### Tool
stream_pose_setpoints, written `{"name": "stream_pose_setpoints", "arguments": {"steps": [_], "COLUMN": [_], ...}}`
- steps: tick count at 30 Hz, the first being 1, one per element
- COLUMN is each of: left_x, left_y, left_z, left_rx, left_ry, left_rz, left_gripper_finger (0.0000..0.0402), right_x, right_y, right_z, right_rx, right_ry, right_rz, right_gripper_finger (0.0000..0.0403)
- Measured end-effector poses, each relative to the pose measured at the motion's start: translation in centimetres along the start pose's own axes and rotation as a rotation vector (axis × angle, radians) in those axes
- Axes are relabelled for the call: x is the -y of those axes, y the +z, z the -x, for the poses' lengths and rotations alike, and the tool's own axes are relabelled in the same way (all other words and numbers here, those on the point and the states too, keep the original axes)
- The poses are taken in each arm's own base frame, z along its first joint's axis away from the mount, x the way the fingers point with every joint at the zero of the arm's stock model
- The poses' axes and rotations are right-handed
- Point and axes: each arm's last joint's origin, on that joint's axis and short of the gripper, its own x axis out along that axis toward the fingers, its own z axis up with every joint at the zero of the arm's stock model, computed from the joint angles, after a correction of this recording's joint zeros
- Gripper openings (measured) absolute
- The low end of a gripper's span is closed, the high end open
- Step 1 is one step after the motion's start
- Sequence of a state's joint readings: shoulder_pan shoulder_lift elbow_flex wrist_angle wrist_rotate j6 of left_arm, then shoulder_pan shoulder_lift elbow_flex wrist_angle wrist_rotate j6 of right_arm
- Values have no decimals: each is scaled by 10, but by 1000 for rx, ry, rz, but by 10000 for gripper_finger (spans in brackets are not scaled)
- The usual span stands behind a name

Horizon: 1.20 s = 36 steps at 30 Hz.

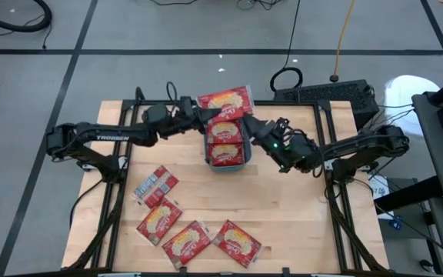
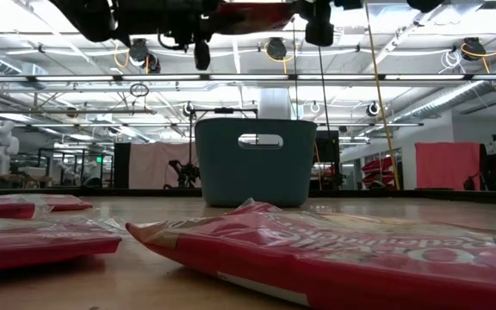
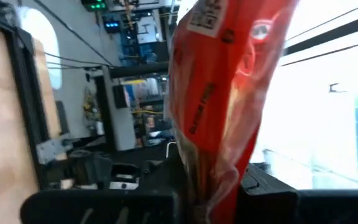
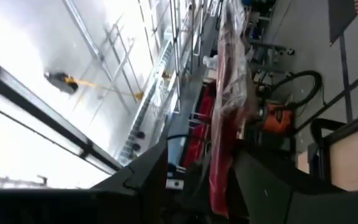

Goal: Sort popcorn bags into baskets
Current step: Put the red popcorn bag into the blue bin

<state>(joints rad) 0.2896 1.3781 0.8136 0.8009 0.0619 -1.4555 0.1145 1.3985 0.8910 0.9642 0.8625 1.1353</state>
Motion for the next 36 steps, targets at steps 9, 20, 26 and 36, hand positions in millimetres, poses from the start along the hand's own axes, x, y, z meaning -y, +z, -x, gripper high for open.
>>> {"name": "stream_pose_setpoints", "arguments": {"steps": [9, 20, 26, 36], "left_x": [-1, -5, -5, -7], "left_y": [3, 0, 1, 6], "left_z": [2, 2, 2, 3], "left_rx": [12, -69, -66, -51], "left_ry": [-25, 17, 16, 33], "left_rz": [116, 214, 224, 223], "left_gripper_finger": [42, 42, 42, 42], "right_x": [-78, -120, -94, -69], "right_y": [12, -33, -64, -63], "right_z": [8, -36, -49, -51], "right_rx": [-256, -605, -676, -763], "right_ry": [-231, -146, -145, -294], "right_rz": [580, 1793, 2216, 2589], "right_gripper_finger": [171, 173, 173, 173]}}
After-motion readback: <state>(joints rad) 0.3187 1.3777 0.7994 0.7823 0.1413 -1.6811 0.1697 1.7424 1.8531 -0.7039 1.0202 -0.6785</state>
